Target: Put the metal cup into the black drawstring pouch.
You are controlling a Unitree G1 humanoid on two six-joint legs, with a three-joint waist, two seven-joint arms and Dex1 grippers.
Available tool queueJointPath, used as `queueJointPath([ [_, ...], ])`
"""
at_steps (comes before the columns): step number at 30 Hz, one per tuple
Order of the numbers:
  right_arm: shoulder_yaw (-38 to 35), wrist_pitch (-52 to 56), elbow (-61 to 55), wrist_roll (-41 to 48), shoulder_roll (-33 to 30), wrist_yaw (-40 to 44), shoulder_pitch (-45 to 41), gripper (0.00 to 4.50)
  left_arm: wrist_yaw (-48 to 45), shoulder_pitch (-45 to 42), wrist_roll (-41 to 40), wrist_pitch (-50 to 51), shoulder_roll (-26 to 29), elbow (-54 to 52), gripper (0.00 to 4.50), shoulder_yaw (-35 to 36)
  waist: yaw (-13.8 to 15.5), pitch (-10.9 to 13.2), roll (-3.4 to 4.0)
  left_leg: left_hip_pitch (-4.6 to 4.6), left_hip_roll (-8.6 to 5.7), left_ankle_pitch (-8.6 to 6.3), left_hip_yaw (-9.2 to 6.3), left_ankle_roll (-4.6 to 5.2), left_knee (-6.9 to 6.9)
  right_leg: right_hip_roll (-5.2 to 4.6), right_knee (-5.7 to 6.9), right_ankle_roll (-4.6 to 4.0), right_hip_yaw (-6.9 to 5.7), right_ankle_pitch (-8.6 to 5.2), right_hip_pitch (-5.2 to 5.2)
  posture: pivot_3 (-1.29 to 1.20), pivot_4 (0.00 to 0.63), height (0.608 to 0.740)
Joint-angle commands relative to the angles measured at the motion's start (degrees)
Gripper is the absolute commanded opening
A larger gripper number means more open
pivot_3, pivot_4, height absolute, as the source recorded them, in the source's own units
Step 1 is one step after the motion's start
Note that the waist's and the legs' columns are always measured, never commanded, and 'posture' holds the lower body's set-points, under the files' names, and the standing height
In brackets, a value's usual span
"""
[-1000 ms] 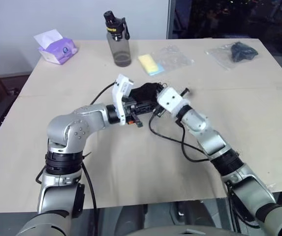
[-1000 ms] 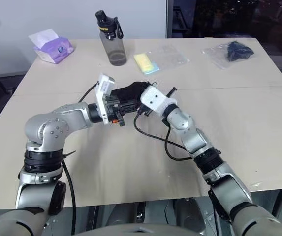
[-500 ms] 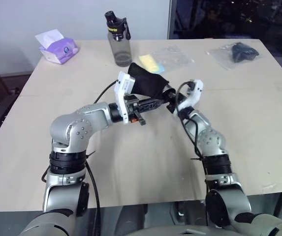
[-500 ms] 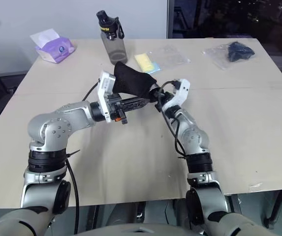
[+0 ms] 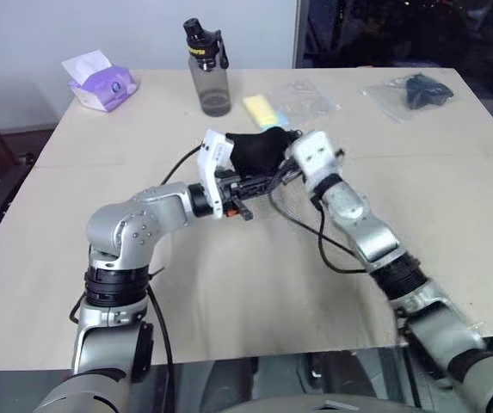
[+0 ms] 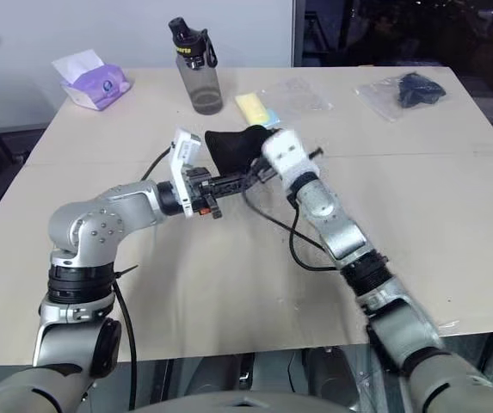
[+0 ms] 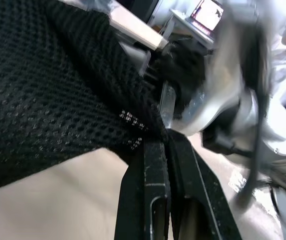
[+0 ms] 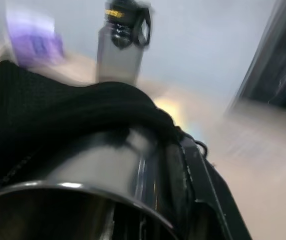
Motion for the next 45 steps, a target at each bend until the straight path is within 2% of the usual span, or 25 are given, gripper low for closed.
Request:
queueJointPath([
  [1,-3.2,-0.5,1.7,-5.7,0.7,-3.5,-0.3,0.06,-1.8,-0.4,-3.0,0.1,-0.3,-2.5,0.00,0.6,-0.1,0.0,0.00,0.00,0.02,0.00,-0.02,-0.01,0.00,0.01,0.01,0.00,0.00,0.00,0.00,0.00,0.150,0.740],
  [2,-6.5,-0.2,2.1,-1.5,3.5,-3.1,0.6,0.06,-1.7,-0.5,-3.0,0.1,-0.4,-2.5,0.00,0.5,-0.1,0.0,-0.01,0.01,0.02,0.00,-0.01,-0.01,-0.01,0.01,0.02,0.00,0.01,0.00,-0.01,0.00,0.150,0.740],
  [5,-26.5,4.2,1.8,29.9,21.1,-1.6,2.2,0.06,-1.9,-0.3,-3.0,0.1,-0.5,-2.8,0.00,0.1,-0.2,0.0,-0.06,0.06,0.23,0.00,-0.07,0.00,-0.04,0.17,0.06,-0.03,-0.02,0.02,0.01,0.00,0.150,0.740],
  [7,-35.4,6.7,0.9,42.5,27.6,-1.8,1.2,0.06,-2.0,-0.2,-2.9,0.1,-0.5,-2.9,0.00,0.0,0.1,0.0,-0.01,0.04,0.48,0.00,-0.17,0.00,-0.06,0.28,0.08,-0.11,-0.16,0.06,0.02,0.00,0.150,0.740],
  [11,-44.5,11.3,0.7,65.3,33.0,-5.3,-1.2,0.06,-2.0,-0.3,-2.8,-0.2,-0.4,-2.5,0.00,-0.2,0.9,0.1,-0.05,-0.02,0.42,0.00,-0.21,0.01,0.04,0.07,-0.04,-0.13,-0.29,0.09,0.17,0.00,0.150,0.740],
  [15,-49.9,9.2,1.4,79.0,35.7,-10.8,-3.6,0.06,-2.1,-0.2,-3.0,-0.3,-0.3,-2.7,0.00,-0.4,1.3,0.1,0.02,-0.03,0.22,-0.01,-0.10,0.02,0.07,-0.05,-0.11,-0.11,-0.21,0.08,0.20,0.00,0.150,0.740],
  [20,-50.8,6.9,1.5,84.1,36.1,-12.8,-5.5,0.06,-2.1,0.0,-3.0,-0.3,-0.1,-2.7,0.00,-0.4,-0.4,0.1,0.06,0.09,0.31,-0.01,-0.07,0.03,-0.04,0.20,0.03,-0.11,-0.15,0.08,0.12,0.00,0.150,0.740],
  [24,-42.9,7.4,1.1,74.5,31.4,-9.6,-4.9,0.06,-2.2,0.1,-2.8,-0.4,0.0,-2.7,0.00,-0.7,-0.5,0.1,0.09,0.09,0.53,-0.01,-0.11,0.03,-0.10,0.46,0.10,-0.14,-0.15,0.08,0.02,0.00,0.150,0.740],
  [32,-37.9,8.9,-0.6,67.9,28.5,-8.8,-0.5,0.06,-2.2,0.2,-2.5,-0.6,0.2,-2.6,0.00,-0.7,0.0,0.1,0.08,0.01,0.50,-0.01,-0.05,0.03,-0.08,0.41,0.02,-0.14,-0.12,0.08,0.01,0.00,0.150,0.740],
  [37,-31.2,19.7,-11.6,63.4,22.0,-6.4,7.5,0.06,-3.4,-0.2,-2.5,-1.5,1.8,-1.3,0.00,0.8,0.0,0.1,0.08,0.02,0.51,-0.01,-0.05,0.02,-0.09,0.41,0.02,-0.14,-0.11,0.08,-0.01,0.00,0.150,0.740],
  [42,-28.2,30.2,-25.3,63.6,15.2,-4.3,15.2,0.06,-8.3,-0.8,-4.7,-2.0,5.1,1.8,0.00,3.8,0.1,0.1,0.09,-0.01,0.50,-0.01,-0.07,0.02,-0.05,0.39,0.02,-0.14,-0.14,0.07,0.00,0.00,0.150,0.740],
  [45,-27.3,33.8,-29.1,62.7,12.3,-3.4,16.7,0.06,-10.4,-1.1,-4.7,-2.5,6.7,3.6,0.00,4.1,0.1,0.1,0.08,0.01,0.48,-0.01,0.00,0.03,0.00,0.39,0.00,-0.14,-0.08,0.06,0.00,0.00,0.150,0.740],
])
